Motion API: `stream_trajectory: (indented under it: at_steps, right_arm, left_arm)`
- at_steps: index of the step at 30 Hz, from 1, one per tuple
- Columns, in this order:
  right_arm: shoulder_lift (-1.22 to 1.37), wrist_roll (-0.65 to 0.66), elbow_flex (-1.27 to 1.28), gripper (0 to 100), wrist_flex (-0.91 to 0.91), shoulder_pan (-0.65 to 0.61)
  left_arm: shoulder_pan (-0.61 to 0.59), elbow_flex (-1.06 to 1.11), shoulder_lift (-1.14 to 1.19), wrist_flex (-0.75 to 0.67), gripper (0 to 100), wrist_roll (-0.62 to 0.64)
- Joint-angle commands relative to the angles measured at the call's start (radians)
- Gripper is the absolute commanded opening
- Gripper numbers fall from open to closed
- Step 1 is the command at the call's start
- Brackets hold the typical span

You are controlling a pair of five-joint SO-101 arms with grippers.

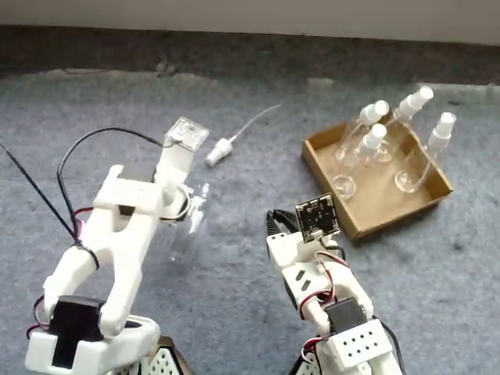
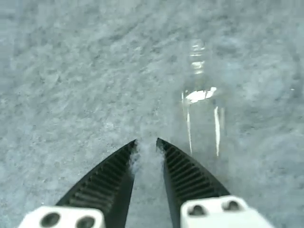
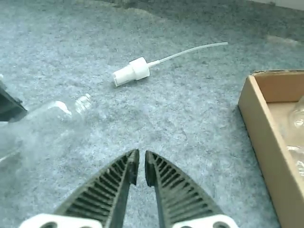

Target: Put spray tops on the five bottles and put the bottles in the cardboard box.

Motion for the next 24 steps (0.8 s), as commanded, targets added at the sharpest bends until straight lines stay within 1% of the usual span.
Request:
stream_trajectory:
  at_steps: [1, 8, 16, 19, 24]
  right_arm:
    - [-0.015, 0.012, 0.062, 0.9, -0.025, -0.005]
    - [-0.015, 0.012, 0.061, 0.9, -0.025, -0.005]
    - [-0.015, 0.012, 0.061, 0.9, -0.025, -0.005]
    - [-0.015, 0.012, 0.061, 0.9, -0.025, -0.005]
    - [-0.015, 0.012, 0.062, 0.9, -0.025, -0.005]
  left_arm:
    - [0.133, -0.157, -0.008, 0.11, 1, 0.103]
    - [0.202, -0.338, -0.008, 0.25, 1, 0.19]
    - [0.2, -0.355, -0.008, 0.379, 1, 0.206]
    - [0.194, -0.337, -0.008, 0.384, 1, 0.206]
    - [0.143, -0.294, -0.008, 0.359, 1, 0.206]
